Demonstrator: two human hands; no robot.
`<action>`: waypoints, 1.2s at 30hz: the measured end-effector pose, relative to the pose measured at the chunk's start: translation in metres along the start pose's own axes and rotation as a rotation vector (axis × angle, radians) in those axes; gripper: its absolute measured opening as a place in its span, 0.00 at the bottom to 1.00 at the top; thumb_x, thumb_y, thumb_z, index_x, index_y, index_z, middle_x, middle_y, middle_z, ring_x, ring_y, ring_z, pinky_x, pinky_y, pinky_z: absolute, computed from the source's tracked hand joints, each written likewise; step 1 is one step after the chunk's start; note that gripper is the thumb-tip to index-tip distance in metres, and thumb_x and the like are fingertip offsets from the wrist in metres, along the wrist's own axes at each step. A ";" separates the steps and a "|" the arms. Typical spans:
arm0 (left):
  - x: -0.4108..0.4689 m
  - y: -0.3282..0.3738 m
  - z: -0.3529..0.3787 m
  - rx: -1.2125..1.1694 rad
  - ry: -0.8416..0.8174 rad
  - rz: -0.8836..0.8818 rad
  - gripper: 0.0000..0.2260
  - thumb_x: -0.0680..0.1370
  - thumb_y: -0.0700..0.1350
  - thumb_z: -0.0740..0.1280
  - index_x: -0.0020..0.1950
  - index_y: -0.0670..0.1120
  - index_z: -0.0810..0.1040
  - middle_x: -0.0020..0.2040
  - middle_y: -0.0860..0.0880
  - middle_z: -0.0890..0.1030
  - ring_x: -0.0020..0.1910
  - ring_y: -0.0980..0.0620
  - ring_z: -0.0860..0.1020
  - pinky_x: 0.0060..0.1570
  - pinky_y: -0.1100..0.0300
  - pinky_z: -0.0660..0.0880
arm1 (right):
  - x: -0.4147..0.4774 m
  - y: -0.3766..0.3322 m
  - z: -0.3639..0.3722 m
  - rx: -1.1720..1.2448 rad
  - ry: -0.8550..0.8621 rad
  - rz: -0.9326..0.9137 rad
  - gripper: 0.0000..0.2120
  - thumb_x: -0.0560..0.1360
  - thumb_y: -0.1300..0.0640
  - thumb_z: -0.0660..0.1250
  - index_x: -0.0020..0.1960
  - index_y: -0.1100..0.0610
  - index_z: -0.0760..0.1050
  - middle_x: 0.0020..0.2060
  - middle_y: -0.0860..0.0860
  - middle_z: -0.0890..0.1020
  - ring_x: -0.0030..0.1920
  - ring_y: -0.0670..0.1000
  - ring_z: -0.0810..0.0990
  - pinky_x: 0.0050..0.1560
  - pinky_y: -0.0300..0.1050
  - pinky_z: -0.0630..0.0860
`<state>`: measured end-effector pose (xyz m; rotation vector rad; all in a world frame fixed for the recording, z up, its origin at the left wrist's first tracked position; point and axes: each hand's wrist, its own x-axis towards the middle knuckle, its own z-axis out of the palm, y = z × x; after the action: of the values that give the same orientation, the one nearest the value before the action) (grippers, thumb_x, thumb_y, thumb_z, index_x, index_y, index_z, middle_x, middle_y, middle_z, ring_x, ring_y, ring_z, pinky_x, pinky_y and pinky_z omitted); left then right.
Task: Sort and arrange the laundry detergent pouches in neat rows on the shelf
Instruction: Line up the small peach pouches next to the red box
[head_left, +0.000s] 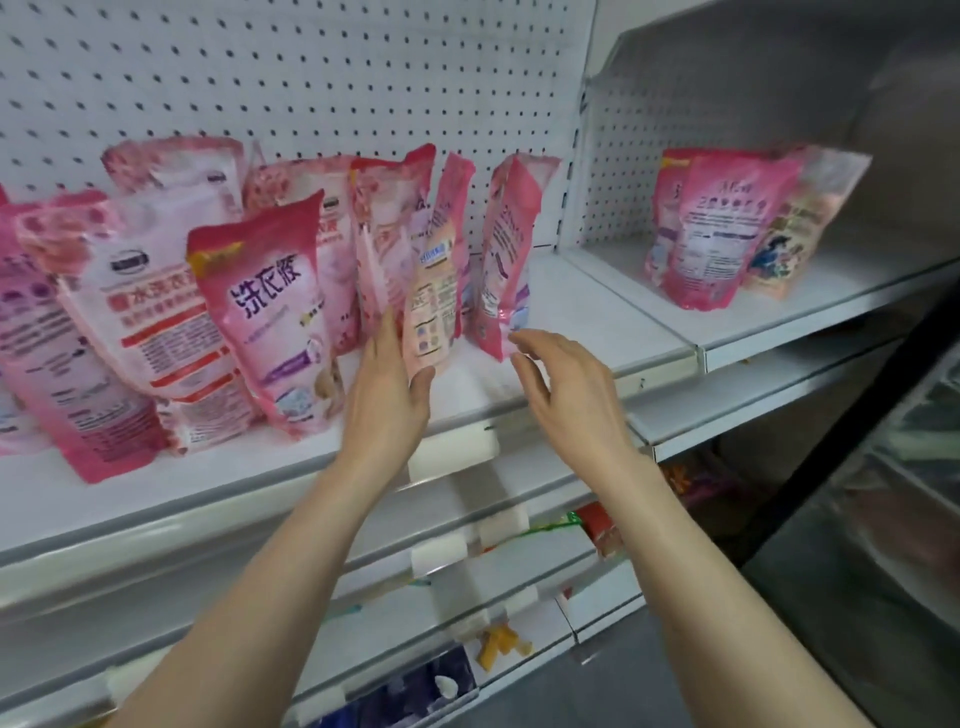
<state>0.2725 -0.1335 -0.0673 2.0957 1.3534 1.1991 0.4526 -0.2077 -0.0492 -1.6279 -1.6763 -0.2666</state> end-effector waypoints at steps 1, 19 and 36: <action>0.001 -0.002 0.003 -0.005 0.014 0.006 0.29 0.77 0.42 0.65 0.77 0.47 0.58 0.71 0.45 0.69 0.68 0.44 0.71 0.65 0.45 0.70 | 0.009 -0.003 0.003 0.026 -0.001 0.001 0.13 0.81 0.54 0.62 0.62 0.55 0.78 0.53 0.52 0.84 0.51 0.55 0.82 0.50 0.50 0.78; -0.012 0.072 0.021 -0.215 0.071 -0.058 0.28 0.75 0.51 0.71 0.72 0.48 0.65 0.65 0.52 0.74 0.61 0.56 0.76 0.62 0.56 0.74 | 0.060 0.037 -0.036 0.941 -0.001 0.271 0.09 0.81 0.59 0.62 0.50 0.49 0.79 0.44 0.46 0.85 0.46 0.48 0.82 0.47 0.51 0.80; 0.031 0.183 0.182 -0.616 -0.195 -0.168 0.15 0.69 0.50 0.73 0.56 0.54 0.78 0.53 0.52 0.85 0.50 0.52 0.84 0.52 0.43 0.80 | 0.069 0.302 -0.132 0.433 0.427 0.666 0.12 0.79 0.52 0.65 0.61 0.49 0.72 0.54 0.48 0.81 0.53 0.50 0.80 0.55 0.49 0.77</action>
<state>0.5276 -0.1683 -0.0313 1.5801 0.8989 1.1236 0.7875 -0.1894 -0.0217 -1.5559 -0.7477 0.0804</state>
